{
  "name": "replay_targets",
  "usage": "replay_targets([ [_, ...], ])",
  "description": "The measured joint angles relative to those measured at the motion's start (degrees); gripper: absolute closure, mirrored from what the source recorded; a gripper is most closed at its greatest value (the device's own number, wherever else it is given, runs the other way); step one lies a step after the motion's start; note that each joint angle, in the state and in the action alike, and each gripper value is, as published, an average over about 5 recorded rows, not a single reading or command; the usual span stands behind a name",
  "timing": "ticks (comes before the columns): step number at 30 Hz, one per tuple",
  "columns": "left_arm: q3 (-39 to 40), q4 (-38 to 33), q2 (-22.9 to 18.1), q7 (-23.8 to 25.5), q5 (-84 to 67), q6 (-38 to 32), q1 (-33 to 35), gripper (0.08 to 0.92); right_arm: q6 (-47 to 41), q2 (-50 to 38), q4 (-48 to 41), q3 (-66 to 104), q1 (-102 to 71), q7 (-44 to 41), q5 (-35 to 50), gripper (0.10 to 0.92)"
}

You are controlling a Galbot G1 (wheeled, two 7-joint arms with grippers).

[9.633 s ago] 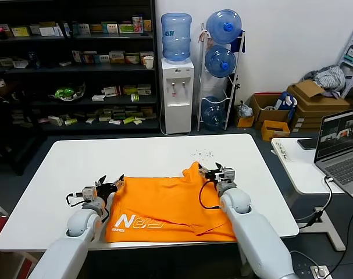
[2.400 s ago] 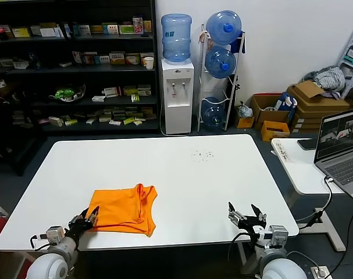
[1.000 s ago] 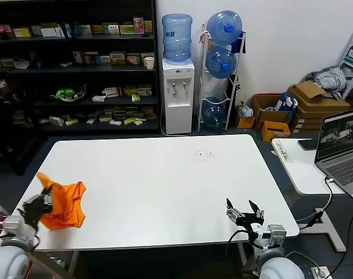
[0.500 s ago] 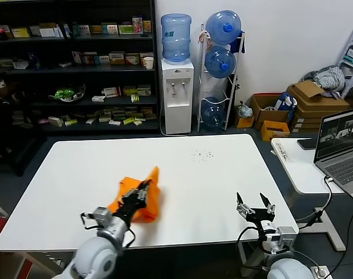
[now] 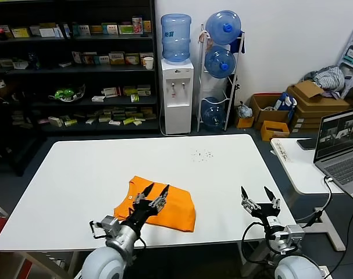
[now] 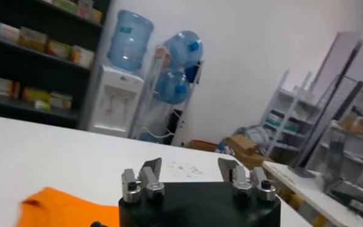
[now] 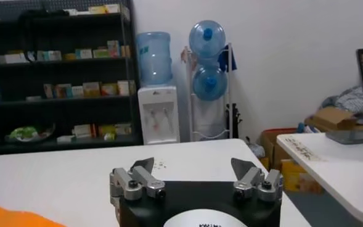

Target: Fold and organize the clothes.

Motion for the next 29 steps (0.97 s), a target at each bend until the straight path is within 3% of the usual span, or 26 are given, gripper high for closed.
replay_targets([
  [7,-12.2,2.2,-2.0,6.7,6.4,-8.2,10.4,0.187,3.9,1.1,-1.5,0.9,-1.5,-3.9,-1.8,0.203],
  [17,-23.4,3.8,-11.6,13.5,14.5,-18.6,17.4,0.177,9.5,2.6,-2.4,3.5,-3.9,-8.2,-4.3,0.203],
  [29,-28.2,5.1,-15.6,17.0,17.6,-23.8,22.0,0.177,13.9,3.9,-3.5,6.2,-6.4,-11.6,-7.3,0.203],
])
